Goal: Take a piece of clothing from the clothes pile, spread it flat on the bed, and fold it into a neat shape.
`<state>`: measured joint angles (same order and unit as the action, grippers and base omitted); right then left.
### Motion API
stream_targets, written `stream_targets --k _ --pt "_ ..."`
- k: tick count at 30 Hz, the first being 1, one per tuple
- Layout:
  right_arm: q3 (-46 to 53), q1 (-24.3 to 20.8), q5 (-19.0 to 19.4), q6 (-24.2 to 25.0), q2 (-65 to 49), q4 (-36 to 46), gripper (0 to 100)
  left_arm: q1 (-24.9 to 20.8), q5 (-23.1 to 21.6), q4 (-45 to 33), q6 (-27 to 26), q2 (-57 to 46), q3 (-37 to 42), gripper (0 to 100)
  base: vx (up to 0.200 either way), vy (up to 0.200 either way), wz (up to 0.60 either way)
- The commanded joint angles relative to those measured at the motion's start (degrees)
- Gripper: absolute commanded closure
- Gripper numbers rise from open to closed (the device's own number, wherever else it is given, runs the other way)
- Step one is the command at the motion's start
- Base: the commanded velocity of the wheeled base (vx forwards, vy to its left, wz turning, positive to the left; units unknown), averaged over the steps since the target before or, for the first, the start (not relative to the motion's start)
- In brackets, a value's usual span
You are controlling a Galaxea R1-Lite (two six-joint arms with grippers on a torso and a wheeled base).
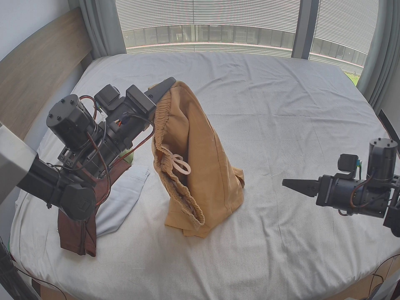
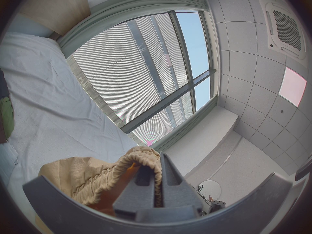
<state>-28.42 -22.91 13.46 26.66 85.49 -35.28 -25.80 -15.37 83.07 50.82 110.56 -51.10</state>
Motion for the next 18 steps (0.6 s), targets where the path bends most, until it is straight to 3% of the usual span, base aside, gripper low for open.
stream_targets --k 1,13,18 --pt "-2.87 -0.82 0.08 0.5 12.94 -6.12 0 1.45 -0.45 0.17 -0.02 0.19 -0.14 100 0.0 0.0 0.0" --pt "-10.7 -3.99 0.08 5.07 30.61 -10.42 0 4.61 -1.06 1.31 0.07 1.68 -1.46 100 0.0 0.0 0.0" --pt "-15.62 -5.66 0.16 9.29 36.32 -10.34 0 5.14 -1.06 1.66 0.07 1.77 -1.46 100 0.0 0.0 0.0"
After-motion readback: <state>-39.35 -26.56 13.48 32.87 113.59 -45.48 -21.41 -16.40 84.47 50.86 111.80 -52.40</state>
